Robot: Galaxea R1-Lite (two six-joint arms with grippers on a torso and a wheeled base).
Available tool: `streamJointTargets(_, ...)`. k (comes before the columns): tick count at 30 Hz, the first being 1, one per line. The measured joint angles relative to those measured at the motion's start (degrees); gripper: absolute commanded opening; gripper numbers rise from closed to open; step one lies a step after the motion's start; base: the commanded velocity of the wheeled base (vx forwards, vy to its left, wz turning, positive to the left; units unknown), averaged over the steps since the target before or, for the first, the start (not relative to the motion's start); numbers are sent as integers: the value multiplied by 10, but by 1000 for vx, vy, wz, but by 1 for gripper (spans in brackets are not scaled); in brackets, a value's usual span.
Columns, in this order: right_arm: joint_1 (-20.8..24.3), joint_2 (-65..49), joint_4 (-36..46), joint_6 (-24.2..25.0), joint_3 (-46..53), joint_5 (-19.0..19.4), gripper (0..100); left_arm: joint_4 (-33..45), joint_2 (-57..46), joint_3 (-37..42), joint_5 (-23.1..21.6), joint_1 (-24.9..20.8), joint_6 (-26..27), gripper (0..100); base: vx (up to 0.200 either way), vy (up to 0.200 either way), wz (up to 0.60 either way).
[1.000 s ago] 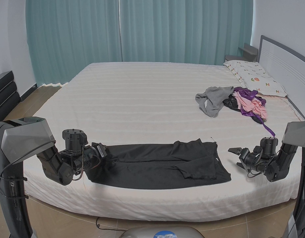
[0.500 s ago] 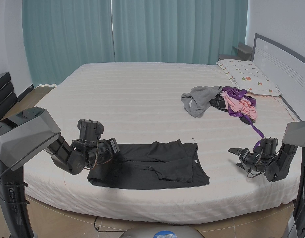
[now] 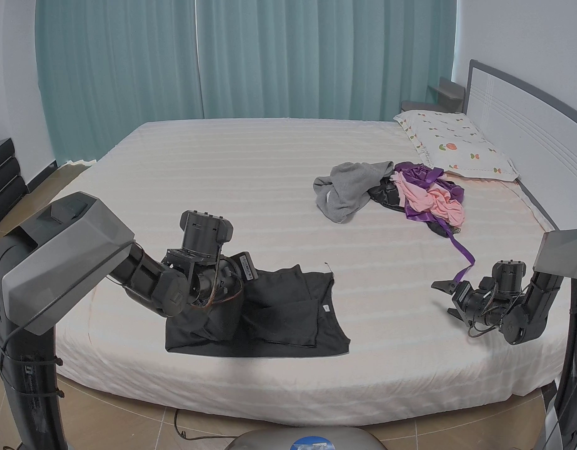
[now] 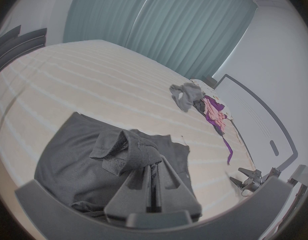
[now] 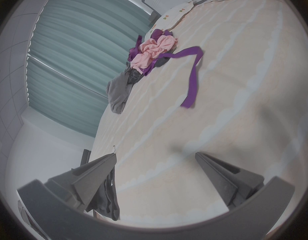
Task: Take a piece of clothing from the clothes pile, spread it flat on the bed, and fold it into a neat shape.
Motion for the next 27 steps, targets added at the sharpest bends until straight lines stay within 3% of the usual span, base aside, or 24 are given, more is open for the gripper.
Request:
streamJointTargets(3, 0, 0, 0, 0, 0, 0, 100, 24, 4, -19, 0, -7, -14, 0, 0, -200, 0)
streamJointTargets(17, 0, 1, 0, 0, 0, 0, 100, 46, 33, -64, 33, -48, -44, 0, 0, 0, 0)
streamJointTargets(18, 0, 1, 0, 0, 0, 0, 100, 46, 34, -66, 34, -50, -46, 100, 0, 0, 0)
streamJointTargets(27, 0, 1, 0, 0, 0, 0, 100, 47, 43, -75, 55, -65, -75, 100, 0, 0, 0)
